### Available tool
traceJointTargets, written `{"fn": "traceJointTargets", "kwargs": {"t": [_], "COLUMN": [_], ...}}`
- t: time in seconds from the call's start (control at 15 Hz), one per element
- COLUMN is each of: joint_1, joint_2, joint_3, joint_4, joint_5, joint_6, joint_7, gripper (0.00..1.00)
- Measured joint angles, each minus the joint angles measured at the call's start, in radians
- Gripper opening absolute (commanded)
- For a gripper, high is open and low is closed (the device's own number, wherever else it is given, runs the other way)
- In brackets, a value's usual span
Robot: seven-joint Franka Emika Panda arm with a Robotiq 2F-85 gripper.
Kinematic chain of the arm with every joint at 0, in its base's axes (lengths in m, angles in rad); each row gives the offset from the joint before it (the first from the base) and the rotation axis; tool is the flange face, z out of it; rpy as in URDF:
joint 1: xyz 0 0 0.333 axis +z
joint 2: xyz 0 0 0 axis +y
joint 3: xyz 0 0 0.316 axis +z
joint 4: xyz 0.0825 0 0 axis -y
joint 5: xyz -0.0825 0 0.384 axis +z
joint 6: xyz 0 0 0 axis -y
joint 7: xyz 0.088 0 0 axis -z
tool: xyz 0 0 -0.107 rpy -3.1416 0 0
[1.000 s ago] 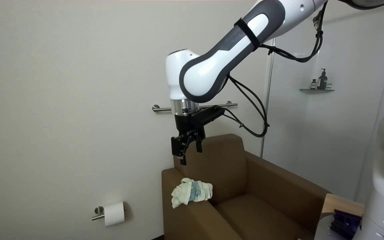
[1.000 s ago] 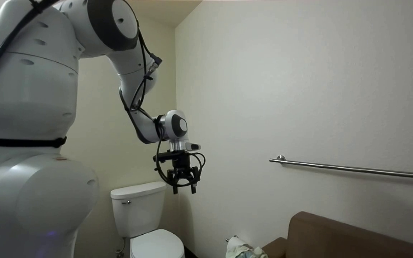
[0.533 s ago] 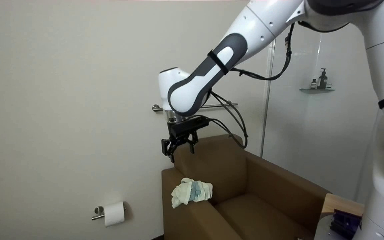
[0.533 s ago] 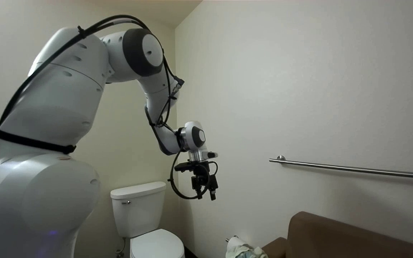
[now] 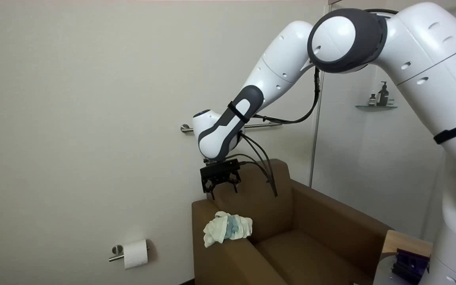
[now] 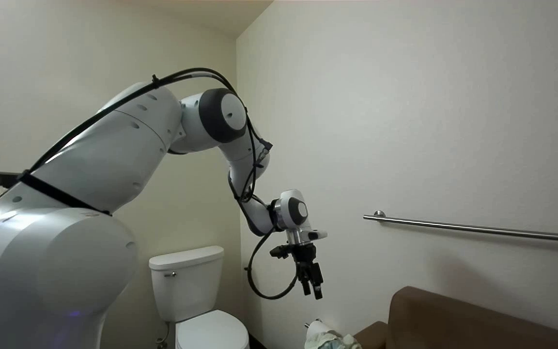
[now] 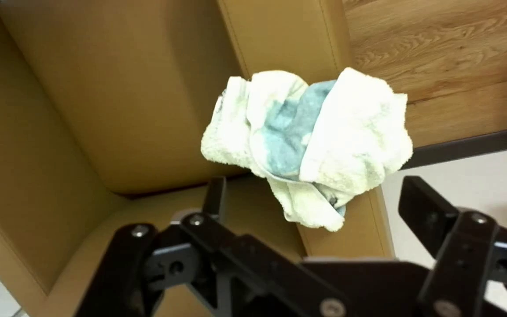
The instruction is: Wipe the sofa with the cloth
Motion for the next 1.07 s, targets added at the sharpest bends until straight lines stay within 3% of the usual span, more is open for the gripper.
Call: {"fn": "traceJointTargets", "kwargs": {"t": [0.33,0.8,1.07], "joint_1": [0.01,0.024,-0.045], "joint_2": [0.003,0.045,0.182], "joint_3": [0.009,-0.049,-0.069], "joint_4": [0.032,0.006,0.083], "joint_5": [0.038,0.026,0.071], "joint_6": [-0.049,0.137,0.13], "joint_7": [0.023,0.129,0.116], "gripper": [1.0,1.0,1.0]}}
